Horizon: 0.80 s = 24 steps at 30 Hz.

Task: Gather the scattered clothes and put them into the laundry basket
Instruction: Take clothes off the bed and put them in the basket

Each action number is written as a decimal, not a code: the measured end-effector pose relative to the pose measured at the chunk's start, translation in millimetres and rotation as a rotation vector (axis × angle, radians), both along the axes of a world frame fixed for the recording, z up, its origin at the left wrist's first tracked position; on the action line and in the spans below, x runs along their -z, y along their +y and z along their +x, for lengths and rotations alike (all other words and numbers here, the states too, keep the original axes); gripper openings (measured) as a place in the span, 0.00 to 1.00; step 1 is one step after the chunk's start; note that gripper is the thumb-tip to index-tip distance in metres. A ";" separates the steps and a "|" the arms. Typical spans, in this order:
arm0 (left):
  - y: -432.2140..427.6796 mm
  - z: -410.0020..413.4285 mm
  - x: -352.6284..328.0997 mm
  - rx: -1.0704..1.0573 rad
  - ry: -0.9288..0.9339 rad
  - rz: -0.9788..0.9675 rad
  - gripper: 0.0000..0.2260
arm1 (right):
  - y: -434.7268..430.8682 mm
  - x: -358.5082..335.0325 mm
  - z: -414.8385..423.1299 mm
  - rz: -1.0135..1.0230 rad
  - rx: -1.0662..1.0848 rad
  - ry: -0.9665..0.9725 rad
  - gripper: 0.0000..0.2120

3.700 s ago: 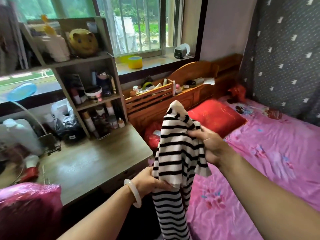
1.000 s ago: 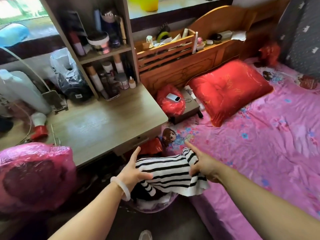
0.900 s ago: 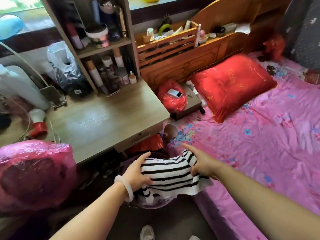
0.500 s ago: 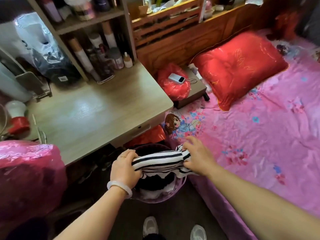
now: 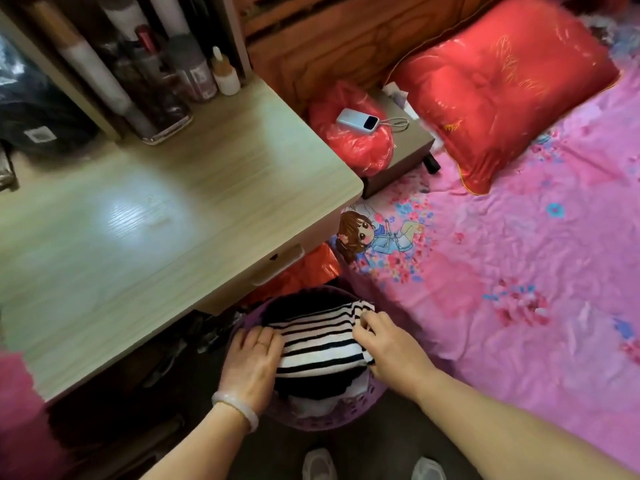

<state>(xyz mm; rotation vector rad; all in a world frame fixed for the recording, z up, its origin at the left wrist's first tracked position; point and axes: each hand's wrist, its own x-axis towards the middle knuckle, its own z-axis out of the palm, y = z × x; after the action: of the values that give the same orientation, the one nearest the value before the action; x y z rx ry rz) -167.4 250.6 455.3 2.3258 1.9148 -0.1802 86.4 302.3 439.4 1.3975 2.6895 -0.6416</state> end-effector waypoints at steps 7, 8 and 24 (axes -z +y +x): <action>-51.3 -11.7 87.7 0.017 0.228 -0.351 0.26 | -36.8 70.2 23.4 -0.272 -0.022 -0.374 0.38; -54.3 -11.7 90.0 0.034 0.251 -0.354 0.21 | -37.1 72.6 27.3 -0.286 0.002 -0.385 0.35; 13.9 61.4 138.1 0.126 0.202 -0.655 0.33 | -30.6 132.0 -27.5 -0.416 0.021 -0.163 0.39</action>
<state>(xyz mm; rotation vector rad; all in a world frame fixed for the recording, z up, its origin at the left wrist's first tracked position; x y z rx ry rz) -106.0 264.6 317.3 2.0168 1.4644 -0.9294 59.0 271.7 307.4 1.3009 2.2506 -0.9727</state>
